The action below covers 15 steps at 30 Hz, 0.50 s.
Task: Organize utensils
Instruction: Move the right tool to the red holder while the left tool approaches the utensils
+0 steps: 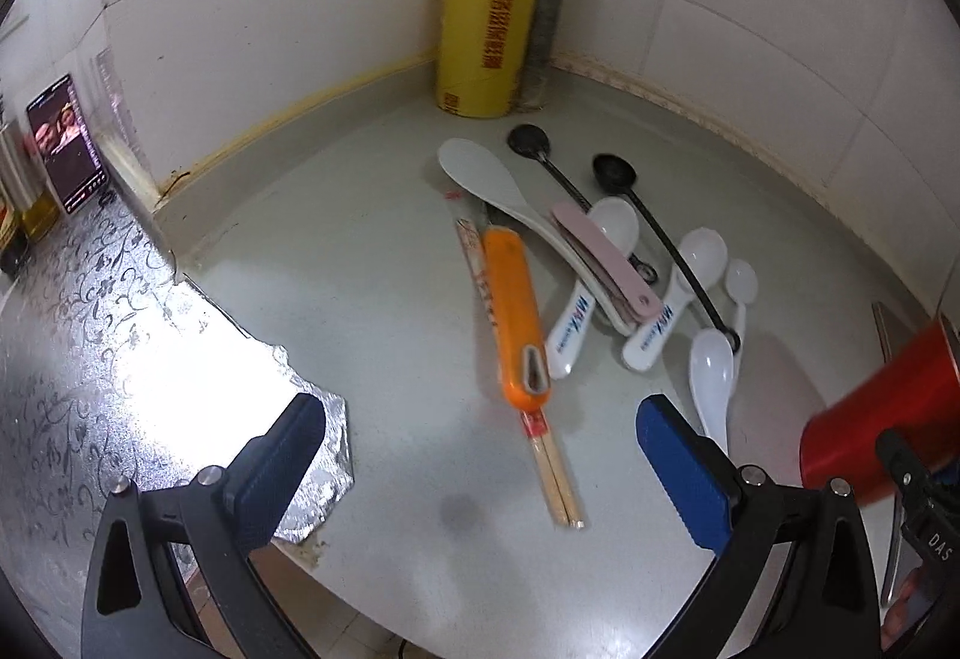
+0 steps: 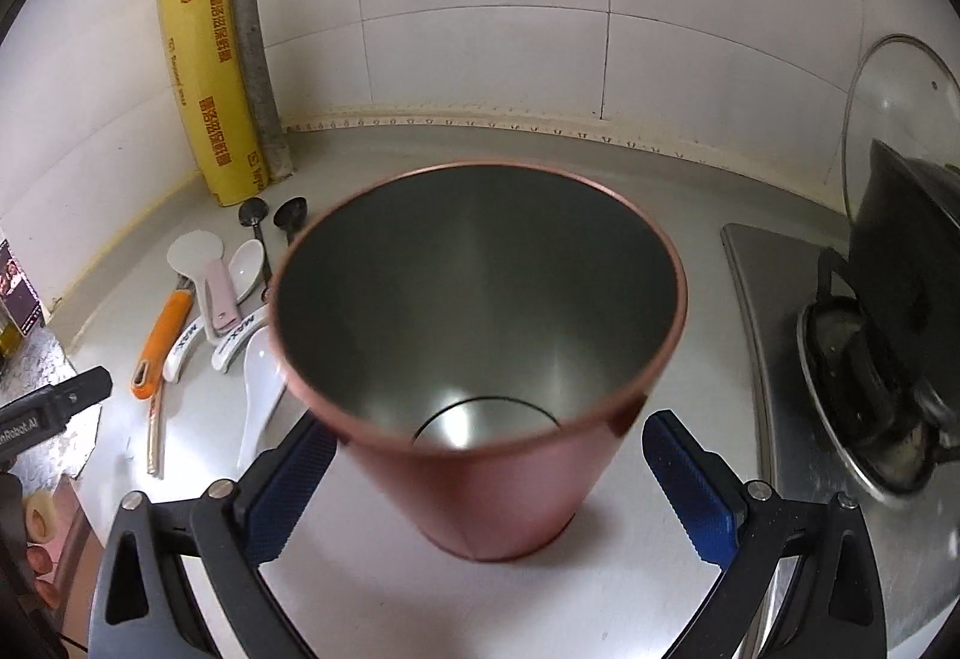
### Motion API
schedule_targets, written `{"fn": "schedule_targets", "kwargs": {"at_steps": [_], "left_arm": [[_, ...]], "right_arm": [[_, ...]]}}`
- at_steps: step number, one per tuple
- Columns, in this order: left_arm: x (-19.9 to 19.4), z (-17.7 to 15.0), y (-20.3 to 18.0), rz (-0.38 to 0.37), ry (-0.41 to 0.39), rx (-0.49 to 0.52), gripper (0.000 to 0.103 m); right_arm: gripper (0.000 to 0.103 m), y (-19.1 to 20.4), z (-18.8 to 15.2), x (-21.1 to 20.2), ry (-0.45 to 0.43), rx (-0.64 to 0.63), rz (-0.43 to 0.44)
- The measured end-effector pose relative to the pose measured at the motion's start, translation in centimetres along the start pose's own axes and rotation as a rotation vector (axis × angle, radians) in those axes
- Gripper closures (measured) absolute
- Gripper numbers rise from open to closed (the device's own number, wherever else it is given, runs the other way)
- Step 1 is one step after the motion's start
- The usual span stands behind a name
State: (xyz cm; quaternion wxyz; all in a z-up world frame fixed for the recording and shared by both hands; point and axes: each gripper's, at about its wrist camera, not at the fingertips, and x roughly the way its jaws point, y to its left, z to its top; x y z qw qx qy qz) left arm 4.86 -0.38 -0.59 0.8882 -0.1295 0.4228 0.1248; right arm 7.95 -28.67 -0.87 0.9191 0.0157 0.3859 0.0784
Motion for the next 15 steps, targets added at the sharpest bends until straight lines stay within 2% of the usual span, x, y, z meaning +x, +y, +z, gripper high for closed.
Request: {"fn": "schedule_targets", "kwargs": {"at_steps": [4, 7, 10, 15], "left_arm": [[0.5, 1.0, 0.5, 0.019, -0.005, -0.018, 0.0], [0.8, 1.7, 0.8, 0.02, -0.009, -0.029, 0.0], [1.2, 2.2, 1.0, 0.019, 0.022, -0.022, 0.0], [1.9, 2.9, 1.5, 0.033, 0.063, -0.003, 0.0]], "right_arm": [[0.0, -0.2, 0.5, 0.0, -0.032, -0.024, 0.013], [0.006, -0.3, 0.6, -0.2, -0.058, -0.04, 0.024], [0.013, -0.1, 0.6, -0.3, -0.071, -0.053, 0.03], [0.013, 0.3, 0.5, -0.1, -0.074, -0.044, 0.018]]}}
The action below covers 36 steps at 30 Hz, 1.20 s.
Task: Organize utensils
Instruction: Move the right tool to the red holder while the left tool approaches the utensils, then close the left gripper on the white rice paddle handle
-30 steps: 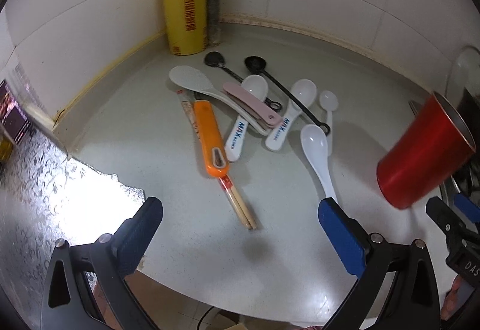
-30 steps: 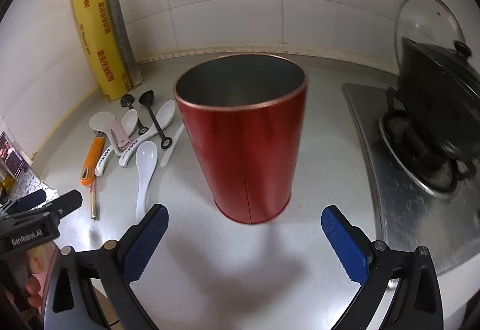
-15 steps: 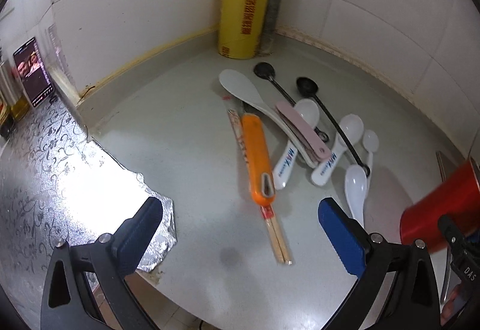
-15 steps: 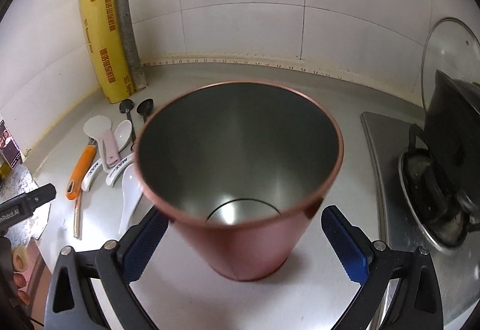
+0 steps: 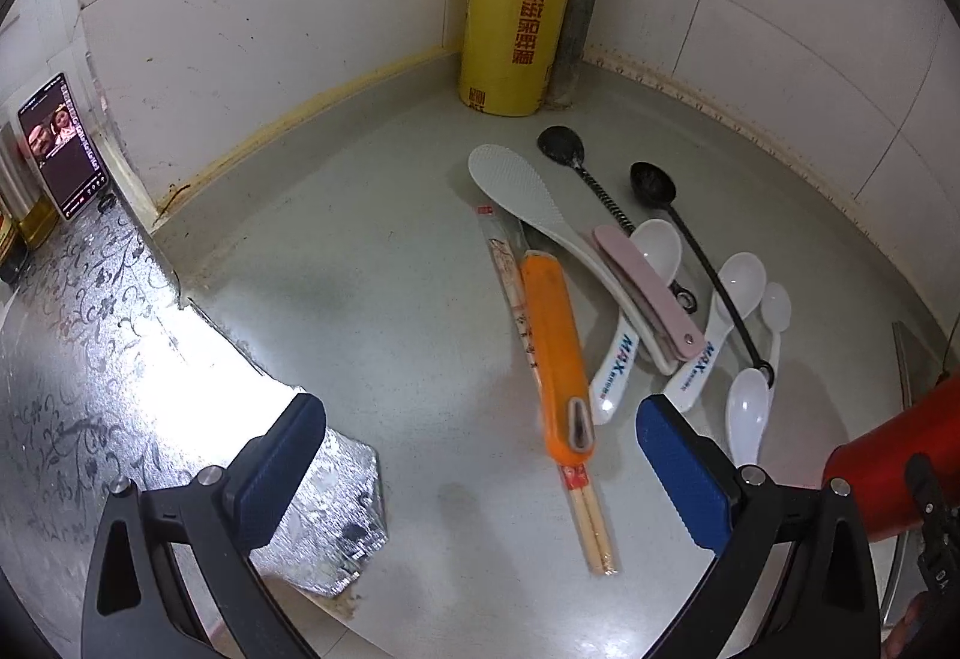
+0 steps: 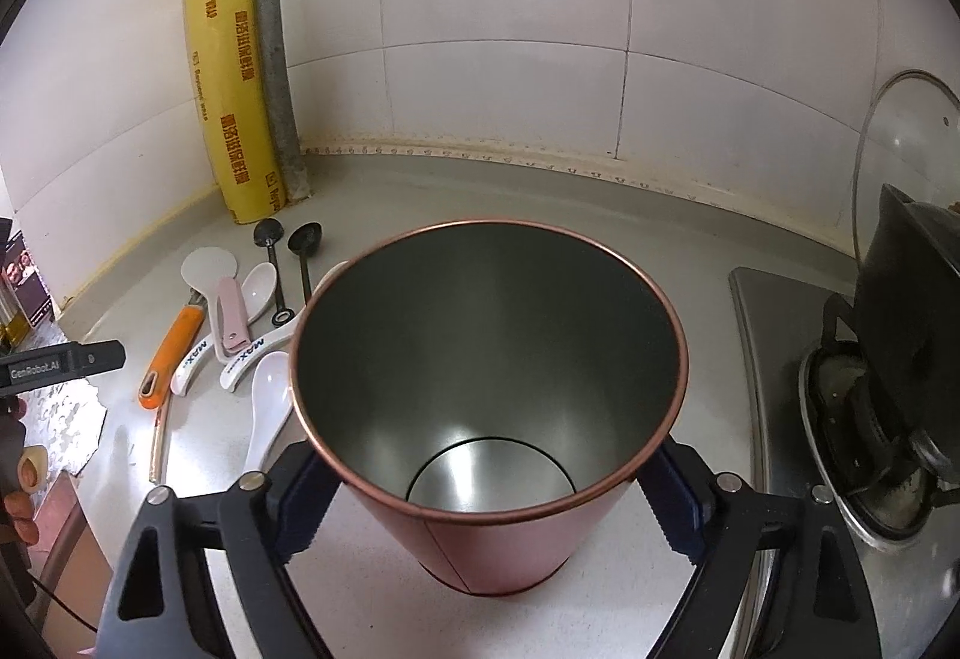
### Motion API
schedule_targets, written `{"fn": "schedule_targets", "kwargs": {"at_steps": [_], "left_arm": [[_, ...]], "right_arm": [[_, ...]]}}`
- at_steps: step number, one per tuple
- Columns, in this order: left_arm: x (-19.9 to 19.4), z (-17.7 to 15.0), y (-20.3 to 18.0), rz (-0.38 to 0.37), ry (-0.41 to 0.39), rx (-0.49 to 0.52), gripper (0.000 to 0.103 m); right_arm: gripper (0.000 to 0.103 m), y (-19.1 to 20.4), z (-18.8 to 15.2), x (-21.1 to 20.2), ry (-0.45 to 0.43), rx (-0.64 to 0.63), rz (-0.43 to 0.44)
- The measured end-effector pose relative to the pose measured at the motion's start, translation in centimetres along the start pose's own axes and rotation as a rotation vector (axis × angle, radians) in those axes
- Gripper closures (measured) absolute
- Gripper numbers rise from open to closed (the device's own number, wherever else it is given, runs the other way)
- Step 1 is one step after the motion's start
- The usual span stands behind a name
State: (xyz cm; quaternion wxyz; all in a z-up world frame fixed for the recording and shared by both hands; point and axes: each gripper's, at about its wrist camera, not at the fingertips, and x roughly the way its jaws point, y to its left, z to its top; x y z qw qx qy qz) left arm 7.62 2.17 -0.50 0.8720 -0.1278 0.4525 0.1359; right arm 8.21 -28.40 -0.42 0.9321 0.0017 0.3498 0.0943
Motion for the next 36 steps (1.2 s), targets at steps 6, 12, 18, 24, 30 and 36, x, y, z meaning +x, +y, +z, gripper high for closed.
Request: {"fn": "schedule_targets", "kwargs": {"at_steps": [6, 12, 18, 24, 30, 36], "left_arm": [[1.4, 2.7, 1.6, 0.0, 0.028, -0.044, 0.0], [2.9, 5.9, 2.2, -0.012, 0.036, -0.056, 0.0], [5.6, 9.0, 3.6, -0.047, 0.055, -0.111, 0.0], [8.7, 12.3, 4.0, -0.122, 0.104, -0.146, 0.001], [11.8, 13.9, 4.3, -0.215, 0.172, -0.205, 0.012], [13.7, 13.9, 5.2, -0.348, 0.187, -0.288, 0.014]], "right_arm": [[0.013, 0.0, -0.2, -0.3, 0.007, 0.015, -0.025], [0.013, -0.4, -0.1, -0.4, 0.026, 0.055, -0.063], [0.013, 0.0, 0.1, -0.4, 0.034, 0.07, -0.098], [0.013, 0.3, 0.1, -0.4, 0.043, 0.083, -0.126], [0.013, 0.6, 0.4, -0.1, 0.054, 0.099, -0.148], [0.013, 0.7, 0.5, 0.0, 0.064, 0.107, -0.157]]}}
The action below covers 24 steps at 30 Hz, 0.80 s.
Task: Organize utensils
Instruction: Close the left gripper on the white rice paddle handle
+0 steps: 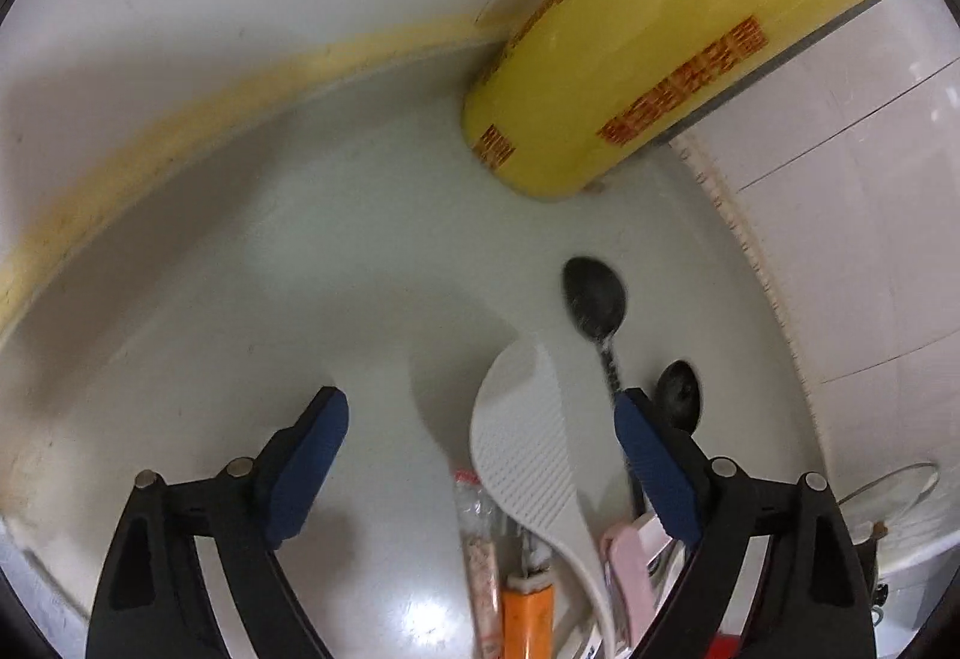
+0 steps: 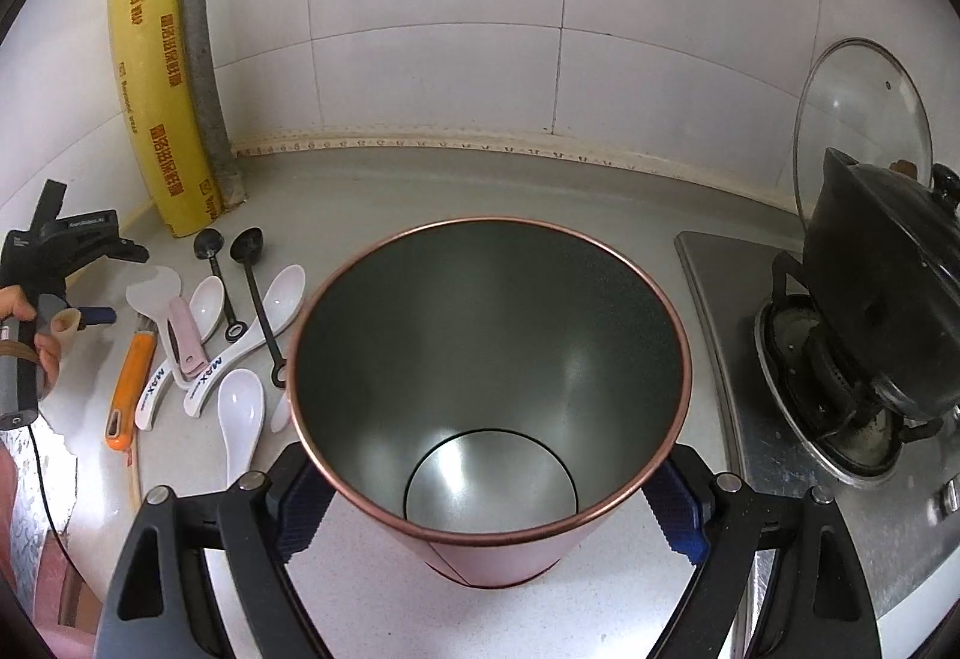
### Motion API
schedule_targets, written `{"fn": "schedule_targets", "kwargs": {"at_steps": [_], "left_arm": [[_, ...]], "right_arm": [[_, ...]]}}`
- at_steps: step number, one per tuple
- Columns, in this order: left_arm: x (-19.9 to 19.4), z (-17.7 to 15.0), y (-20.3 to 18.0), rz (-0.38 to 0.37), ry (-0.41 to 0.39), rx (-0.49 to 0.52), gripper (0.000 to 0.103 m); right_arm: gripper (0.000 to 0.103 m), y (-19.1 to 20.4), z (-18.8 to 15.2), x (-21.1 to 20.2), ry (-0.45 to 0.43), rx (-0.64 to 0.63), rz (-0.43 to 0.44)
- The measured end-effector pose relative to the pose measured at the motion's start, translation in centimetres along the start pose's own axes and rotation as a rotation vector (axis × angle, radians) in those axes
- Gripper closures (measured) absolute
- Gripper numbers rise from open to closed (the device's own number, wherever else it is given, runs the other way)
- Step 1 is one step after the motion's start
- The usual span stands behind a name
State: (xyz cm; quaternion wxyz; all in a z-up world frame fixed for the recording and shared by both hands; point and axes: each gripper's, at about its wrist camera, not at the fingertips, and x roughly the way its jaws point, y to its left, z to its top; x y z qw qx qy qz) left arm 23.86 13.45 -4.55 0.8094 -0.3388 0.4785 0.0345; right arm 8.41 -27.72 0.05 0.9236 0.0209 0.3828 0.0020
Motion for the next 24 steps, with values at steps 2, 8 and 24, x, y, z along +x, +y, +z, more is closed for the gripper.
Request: {"fn": "schedule_targets", "kwargs": {"at_steps": [2, 8, 24], "left_arm": [[0.2, 0.0, 0.1, -0.034, 0.007, -0.01, 0.024], [0.4, 0.1, 0.8, -0.1, 0.021, -0.048, 0.045], [1.0, -1.1, 1.4, -0.182, 0.016, -0.11, 0.091]], "right_arm": [[0.013, 0.0, 0.1, 0.0, 0.001, -0.003, -0.006], [0.013, 0.2, 0.3, 0.2, 0.008, -0.014, -0.012], [0.013, 0.3, 0.4, 0.2, 0.017, -0.033, -0.012]]}}
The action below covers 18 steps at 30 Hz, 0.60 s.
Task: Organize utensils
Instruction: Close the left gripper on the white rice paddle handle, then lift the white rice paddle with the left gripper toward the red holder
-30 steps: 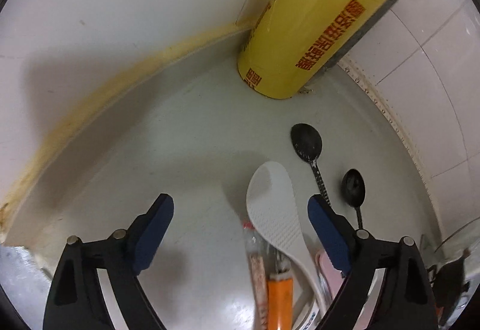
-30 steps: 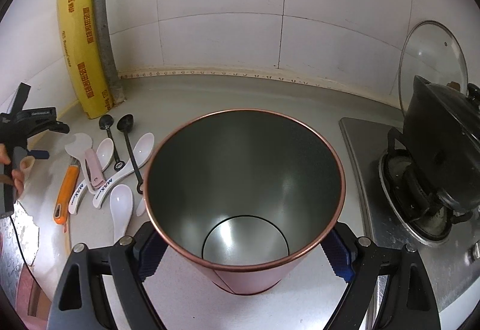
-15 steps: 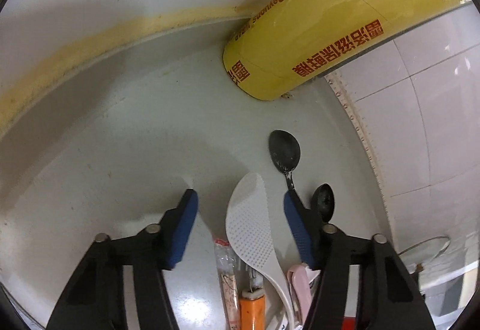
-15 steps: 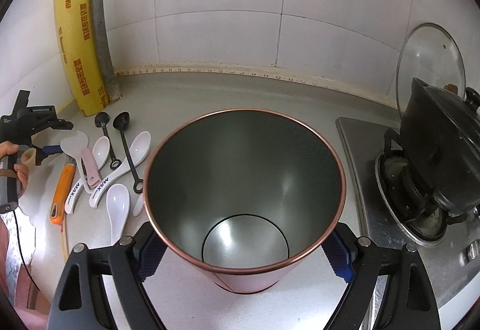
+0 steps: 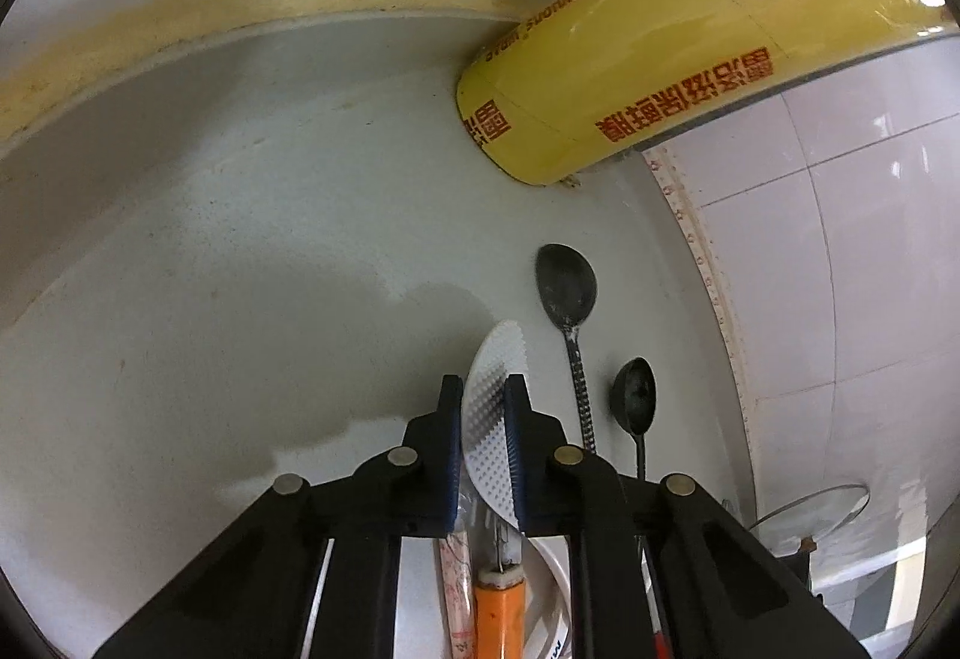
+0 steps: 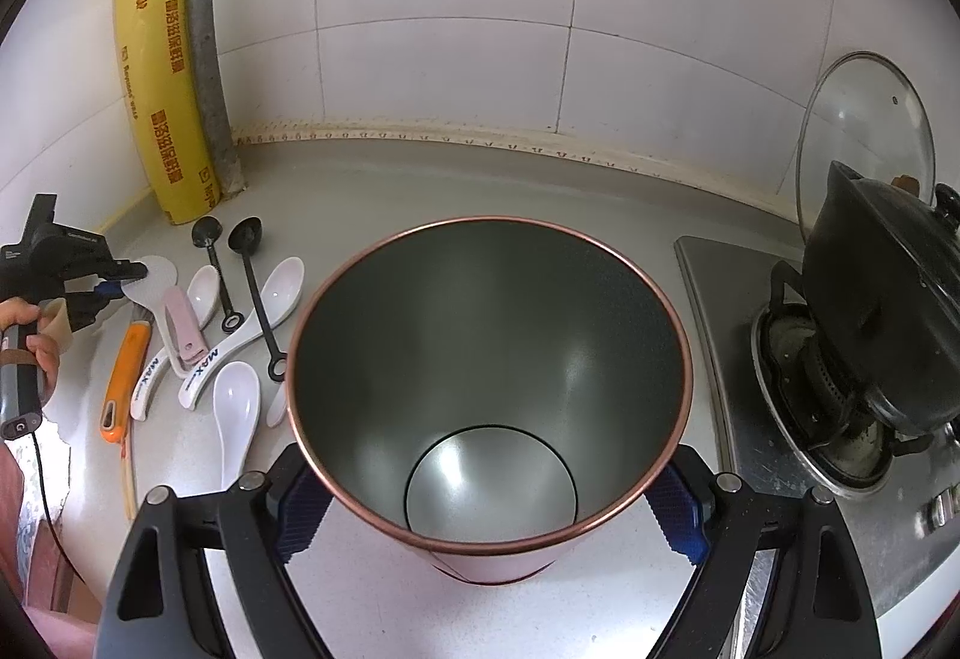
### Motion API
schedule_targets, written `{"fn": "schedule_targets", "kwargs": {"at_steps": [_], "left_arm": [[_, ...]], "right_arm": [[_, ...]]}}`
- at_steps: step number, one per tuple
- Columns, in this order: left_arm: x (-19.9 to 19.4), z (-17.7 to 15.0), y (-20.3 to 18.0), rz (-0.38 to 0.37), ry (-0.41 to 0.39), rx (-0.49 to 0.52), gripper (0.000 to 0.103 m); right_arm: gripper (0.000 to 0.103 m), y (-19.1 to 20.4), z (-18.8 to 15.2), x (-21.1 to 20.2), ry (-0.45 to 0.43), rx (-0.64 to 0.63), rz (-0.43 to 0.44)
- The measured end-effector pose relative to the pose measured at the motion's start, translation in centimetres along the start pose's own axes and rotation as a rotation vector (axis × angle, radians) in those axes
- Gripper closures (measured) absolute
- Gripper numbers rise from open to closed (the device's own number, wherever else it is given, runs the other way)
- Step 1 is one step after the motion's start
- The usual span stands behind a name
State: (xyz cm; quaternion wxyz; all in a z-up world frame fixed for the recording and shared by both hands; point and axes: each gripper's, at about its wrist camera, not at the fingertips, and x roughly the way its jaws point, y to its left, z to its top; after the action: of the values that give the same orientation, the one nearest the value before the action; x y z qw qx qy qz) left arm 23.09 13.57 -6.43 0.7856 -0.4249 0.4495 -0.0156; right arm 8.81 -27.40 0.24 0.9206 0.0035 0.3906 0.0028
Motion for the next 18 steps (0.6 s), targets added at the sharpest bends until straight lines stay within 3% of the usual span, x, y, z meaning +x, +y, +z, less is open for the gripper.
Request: {"fn": "schedule_targets", "kwargs": {"at_steps": [5, 18], "left_arm": [[-1.1, -0.4, -1.1, -0.002, -0.027, 0.052, 0.098], [-5.7, -1.5, -4.0, -0.003, -0.129, 0.177, 0.1]], "right_arm": [[0.013, 0.1, 0.0, 0.0, -0.001, -0.001, -0.001], [0.013, -0.3, 0.0, 0.0, -0.001, 0.024, -0.003]]}}
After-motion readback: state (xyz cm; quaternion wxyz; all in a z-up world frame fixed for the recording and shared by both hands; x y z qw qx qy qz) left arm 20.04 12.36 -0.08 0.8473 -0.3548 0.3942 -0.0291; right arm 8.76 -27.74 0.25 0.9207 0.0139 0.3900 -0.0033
